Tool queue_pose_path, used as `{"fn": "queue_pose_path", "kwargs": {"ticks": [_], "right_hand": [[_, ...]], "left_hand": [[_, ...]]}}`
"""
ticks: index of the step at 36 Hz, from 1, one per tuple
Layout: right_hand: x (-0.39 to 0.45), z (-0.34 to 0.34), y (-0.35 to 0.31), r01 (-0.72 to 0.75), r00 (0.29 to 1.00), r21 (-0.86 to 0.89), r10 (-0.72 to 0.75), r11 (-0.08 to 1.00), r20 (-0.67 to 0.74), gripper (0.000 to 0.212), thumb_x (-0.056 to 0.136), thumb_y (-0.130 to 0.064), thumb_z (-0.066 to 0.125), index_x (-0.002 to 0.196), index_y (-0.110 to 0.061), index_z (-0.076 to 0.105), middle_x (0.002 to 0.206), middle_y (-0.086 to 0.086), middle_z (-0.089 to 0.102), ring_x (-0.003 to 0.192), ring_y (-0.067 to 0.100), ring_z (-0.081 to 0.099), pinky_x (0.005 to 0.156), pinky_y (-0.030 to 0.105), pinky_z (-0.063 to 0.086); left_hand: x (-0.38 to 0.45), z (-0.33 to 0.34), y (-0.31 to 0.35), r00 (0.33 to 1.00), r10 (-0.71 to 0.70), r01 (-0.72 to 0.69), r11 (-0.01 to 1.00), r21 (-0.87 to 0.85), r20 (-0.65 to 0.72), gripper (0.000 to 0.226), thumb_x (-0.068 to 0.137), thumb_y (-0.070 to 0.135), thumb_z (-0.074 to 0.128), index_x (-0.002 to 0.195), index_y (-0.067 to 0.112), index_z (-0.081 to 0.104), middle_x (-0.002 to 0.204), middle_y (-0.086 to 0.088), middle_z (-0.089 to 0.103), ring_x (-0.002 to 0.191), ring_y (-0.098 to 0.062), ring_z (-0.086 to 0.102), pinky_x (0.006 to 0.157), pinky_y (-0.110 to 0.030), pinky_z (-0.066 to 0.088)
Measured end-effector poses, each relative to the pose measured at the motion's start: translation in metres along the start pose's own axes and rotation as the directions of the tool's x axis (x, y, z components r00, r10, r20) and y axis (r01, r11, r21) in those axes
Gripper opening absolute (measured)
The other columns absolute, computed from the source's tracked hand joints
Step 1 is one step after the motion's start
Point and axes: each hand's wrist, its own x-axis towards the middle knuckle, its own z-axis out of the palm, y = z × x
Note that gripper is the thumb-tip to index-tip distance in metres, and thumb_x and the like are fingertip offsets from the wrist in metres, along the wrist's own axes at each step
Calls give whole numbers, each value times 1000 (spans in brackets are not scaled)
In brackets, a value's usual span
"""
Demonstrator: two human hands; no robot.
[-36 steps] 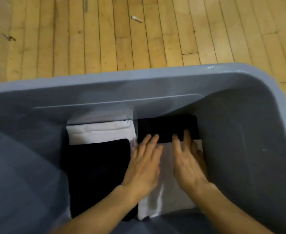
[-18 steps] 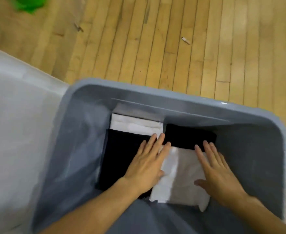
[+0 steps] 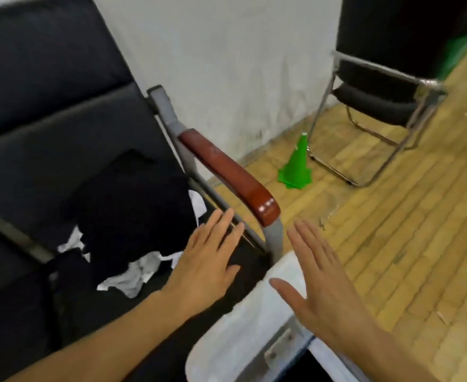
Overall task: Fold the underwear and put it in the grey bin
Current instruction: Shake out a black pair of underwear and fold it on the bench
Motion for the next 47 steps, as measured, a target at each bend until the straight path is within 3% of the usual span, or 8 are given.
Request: {"fn": "queue_pose_path", "kwargs": {"ticks": [6,11,17,24,31,38,43,47], "right_hand": [[82,90,-104,125,985,58,-131,990,115,65,91,-57,29,140,-16,31,146,4,42,137,15,26,102,41,42],[140,169,-168,98,958,106,-123,989,258,66,90,-34,59,146,-22,25,150,-8,28,139,7,23,108,27,29],[210,255,-218,77,979,52,-85,996,183,57,72,-22,77,124,-12,55,95,3,61,80,21,63,46,22,48],[248,277,-222,1,996,17,-2,1000,86,5,84,-17,67,88,-15,66,74,-1,53,64,24,57,38,22,29],[269,223,-233,162,984,59,-166,985,69,39,90,-43,37,74,-18,61,70,-6,52,63,20,53,38,33,43],[310,115,-304,253,967,310,-250,917,-47,15,84,-26,54,72,-16,57,73,-8,50,71,14,50,63,20,37],[334,-12,-385,228,973,542,-173,808,-152,21,97,-30,48,77,-24,47,67,-3,53,68,-7,50,59,4,36],[345,-123,-443,238,969,564,-153,791,-194,20,99,-25,42,79,-24,43,67,-6,49,63,0,48,57,13,35]], "left_hand": [[-68,-9,-134,957,-283,280,958,57,63,88,61,31,86,134,15,41,144,-14,42,132,-31,42,94,-42,47],[-111,28,-228,895,-419,421,907,24,152,90,56,34,88,132,12,44,140,-16,47,126,-33,50,87,-42,52],[-97,63,-304,811,-524,574,799,-179,259,80,96,41,45,149,23,-12,159,-2,-4,141,-20,22,112,-31,29],[-77,83,-340,863,-505,466,813,-350,-26,20,87,28,56,104,19,57,88,1,60,62,-16,62,50,-24,50],[-75,26,-355,866,-489,431,836,-341,-104,33,86,29,38,71,20,65,61,9,60,52,-9,58,42,-19,46],[-67,-68,-321,877,-470,421,852,-312,-99,62,76,69,44,116,22,47,103,4,60,88,-16,59,74,-31,50],[-69,-196,-315,791,-501,381,853,-357,-352,21,87,36,45,73,22,53,73,10,51,64,-8,51,61,-24,37],[-91,-358,-298,617,-721,380,623,-684,-314,20,92,17,50,73,9,47,66,2,46,59,-9,41,60,-33,39]]}}
